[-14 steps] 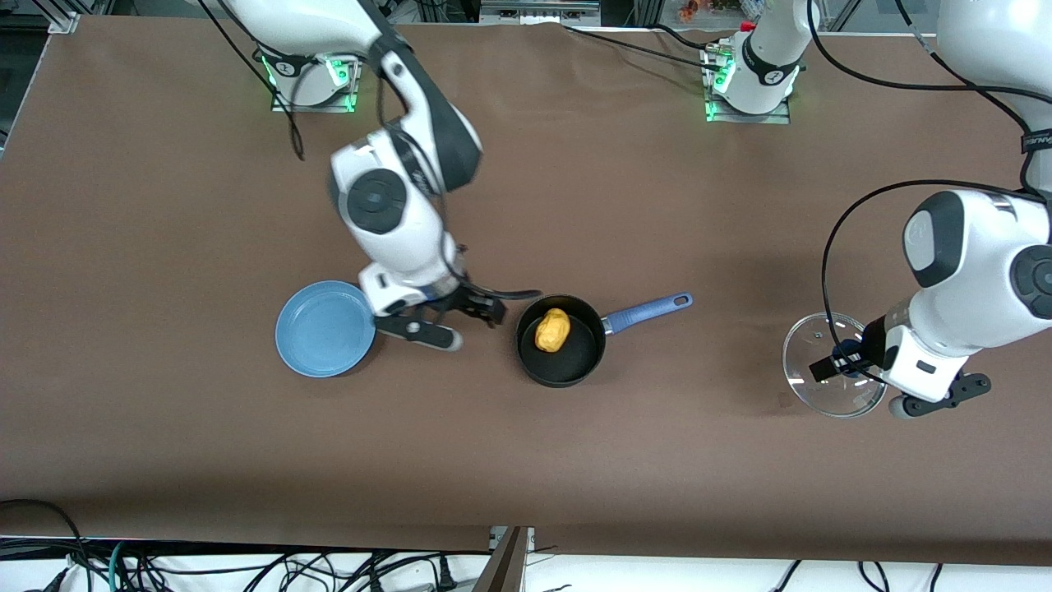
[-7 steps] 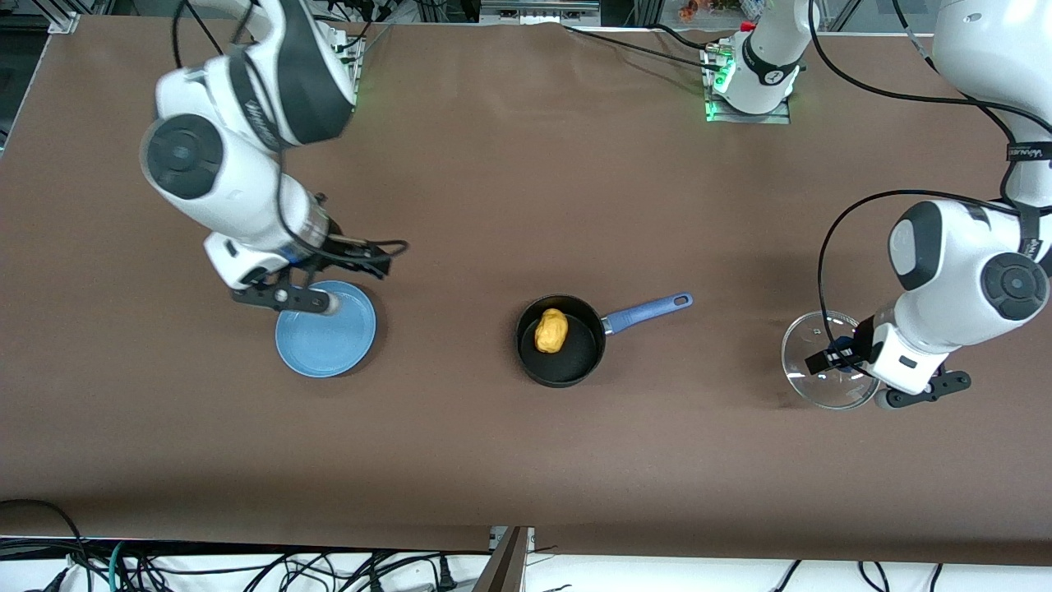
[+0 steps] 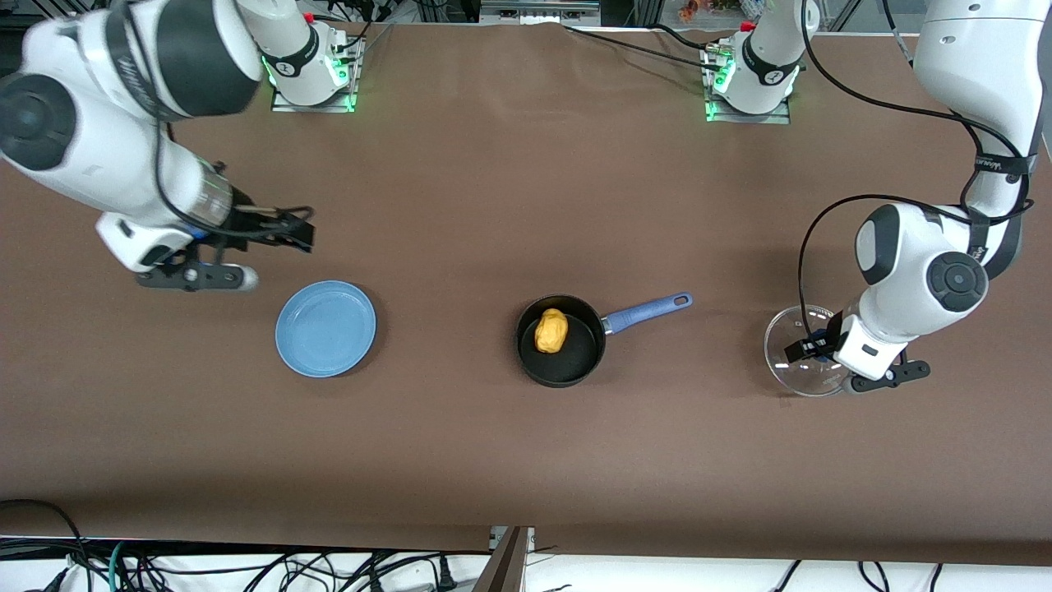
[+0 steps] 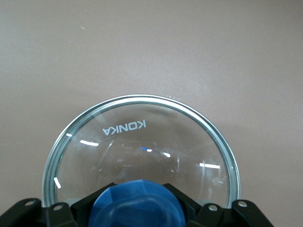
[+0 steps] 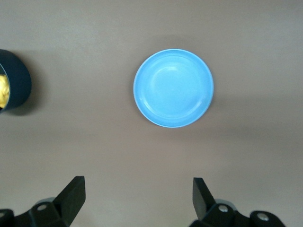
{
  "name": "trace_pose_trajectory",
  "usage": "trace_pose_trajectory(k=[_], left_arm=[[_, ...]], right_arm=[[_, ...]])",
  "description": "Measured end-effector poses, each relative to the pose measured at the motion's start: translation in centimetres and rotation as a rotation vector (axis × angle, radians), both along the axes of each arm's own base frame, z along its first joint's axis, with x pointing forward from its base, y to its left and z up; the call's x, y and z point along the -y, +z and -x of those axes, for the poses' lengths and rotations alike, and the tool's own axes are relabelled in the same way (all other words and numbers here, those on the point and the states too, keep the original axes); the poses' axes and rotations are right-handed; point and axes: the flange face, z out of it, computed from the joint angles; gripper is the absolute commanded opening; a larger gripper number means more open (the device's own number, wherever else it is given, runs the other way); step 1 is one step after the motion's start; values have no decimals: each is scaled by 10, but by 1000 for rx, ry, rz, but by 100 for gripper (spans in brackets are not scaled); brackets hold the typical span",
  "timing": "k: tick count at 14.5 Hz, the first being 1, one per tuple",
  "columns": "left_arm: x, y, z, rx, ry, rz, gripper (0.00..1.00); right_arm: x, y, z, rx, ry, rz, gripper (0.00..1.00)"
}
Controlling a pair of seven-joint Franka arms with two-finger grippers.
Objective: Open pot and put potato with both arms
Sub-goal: 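Withdraw the right gripper while the left gripper lowers the lid beside the pot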
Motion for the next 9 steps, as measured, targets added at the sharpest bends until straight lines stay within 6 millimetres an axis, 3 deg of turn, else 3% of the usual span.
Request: trace_pose_trajectory(k=[4, 9], left_arm=[[-7, -14, 9, -9, 4, -3, 41], [-7, -37, 19, -25, 2, 2, 41]], right_arm=[[34, 24, 12, -7, 32, 13, 100], [50, 21, 24, -24, 64, 27, 100]])
